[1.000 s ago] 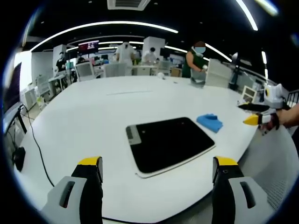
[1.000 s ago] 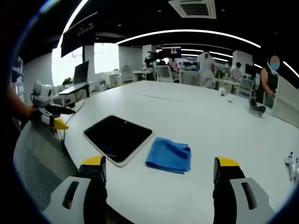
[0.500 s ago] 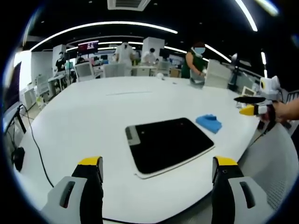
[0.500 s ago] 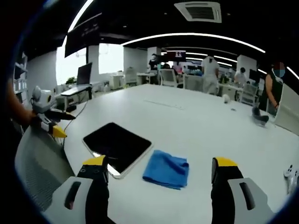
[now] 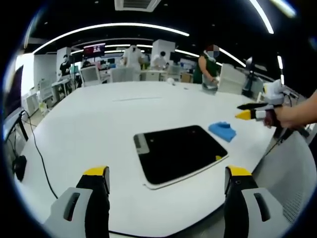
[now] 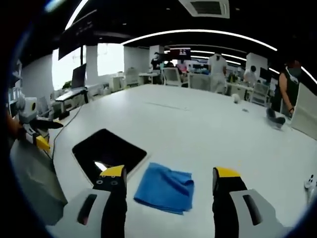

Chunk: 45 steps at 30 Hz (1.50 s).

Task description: Wipe the mirror surface with the cleaning cloth until all visible marks leave the cleaned area.

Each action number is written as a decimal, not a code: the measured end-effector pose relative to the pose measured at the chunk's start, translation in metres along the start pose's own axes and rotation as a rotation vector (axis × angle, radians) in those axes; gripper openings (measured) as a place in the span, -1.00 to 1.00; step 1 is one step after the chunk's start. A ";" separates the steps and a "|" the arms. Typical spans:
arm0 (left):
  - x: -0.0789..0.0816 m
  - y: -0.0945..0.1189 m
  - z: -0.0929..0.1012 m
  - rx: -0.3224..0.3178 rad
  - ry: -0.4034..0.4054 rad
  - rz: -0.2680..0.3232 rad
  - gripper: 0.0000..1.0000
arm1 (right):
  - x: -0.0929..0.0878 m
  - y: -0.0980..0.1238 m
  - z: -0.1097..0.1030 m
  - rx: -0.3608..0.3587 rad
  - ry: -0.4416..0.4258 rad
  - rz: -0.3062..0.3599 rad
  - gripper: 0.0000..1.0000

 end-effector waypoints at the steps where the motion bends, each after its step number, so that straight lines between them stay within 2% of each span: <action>1: 0.000 0.000 0.000 0.000 0.001 -0.002 0.93 | -0.005 -0.003 0.000 0.001 0.004 -0.012 0.22; 6: -0.002 0.000 0.000 -0.003 -0.004 -0.020 0.91 | -0.029 -0.018 -0.001 -0.003 0.001 -0.074 0.07; 11: -0.003 0.000 0.000 -0.006 -0.005 -0.032 0.89 | -0.034 -0.029 0.000 -0.005 0.003 -0.086 -0.18; 14: -0.003 0.000 -0.001 -0.003 -0.004 -0.032 0.89 | -0.042 -0.036 0.000 0.000 0.001 -0.105 -0.22; 20: -0.004 0.000 -0.003 0.001 0.001 -0.036 0.91 | -0.054 -0.038 0.003 -0.018 0.000 -0.145 -0.46; 24: -0.005 0.000 -0.003 -0.004 -0.001 -0.041 0.90 | -0.053 -0.040 0.003 -0.025 0.010 -0.139 -0.47; 26: -0.005 0.000 -0.003 -0.004 -0.003 -0.042 0.90 | -0.053 -0.042 0.001 -0.023 0.009 -0.139 -0.54; 28: -0.005 0.000 -0.004 0.000 -0.009 -0.035 0.90 | -0.051 -0.043 -0.004 -0.004 0.067 -0.157 -0.74; 29: -0.005 0.000 -0.005 0.005 -0.009 -0.038 0.90 | -0.050 -0.043 -0.005 0.001 0.165 -0.183 -0.89; 30: -0.005 0.000 -0.005 0.007 -0.010 -0.038 0.91 | -0.049 -0.044 -0.007 -0.005 0.197 -0.183 -0.92; 32: -0.005 0.000 -0.007 0.014 -0.015 -0.034 0.92 | -0.052 -0.046 -0.007 -0.044 0.043 -0.176 -0.93; 34: -0.005 0.000 -0.007 0.016 -0.010 -0.037 0.93 | -0.051 -0.046 -0.002 -0.056 0.009 -0.174 -0.94; 35: -0.005 0.000 -0.007 0.016 -0.009 -0.037 0.93 | -0.050 -0.046 -0.002 -0.047 0.027 -0.177 -0.94; 37: -0.005 0.000 -0.006 0.012 -0.011 -0.034 0.94 | -0.049 -0.045 -0.003 -0.056 -0.038 -0.181 -0.94; 38: -0.005 -0.001 -0.006 0.009 -0.009 -0.032 0.94 | -0.046 -0.045 -0.001 -0.063 -0.086 -0.158 -0.94; 45: -0.005 -0.001 -0.005 0.002 -0.012 -0.034 0.95 | -0.029 -0.044 0.003 -0.073 -0.110 -0.135 -0.94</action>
Point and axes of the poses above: the point that each gripper's makers call its tool centre point, and the gripper's own axes: y roughly backward along the fingers, z roughly to its right, x roughly out of its top, the point moved 5 cm from there along y, roughly backward along the fingers, and after that the axes turned 11 degrees about z, right-handed, at the moved point
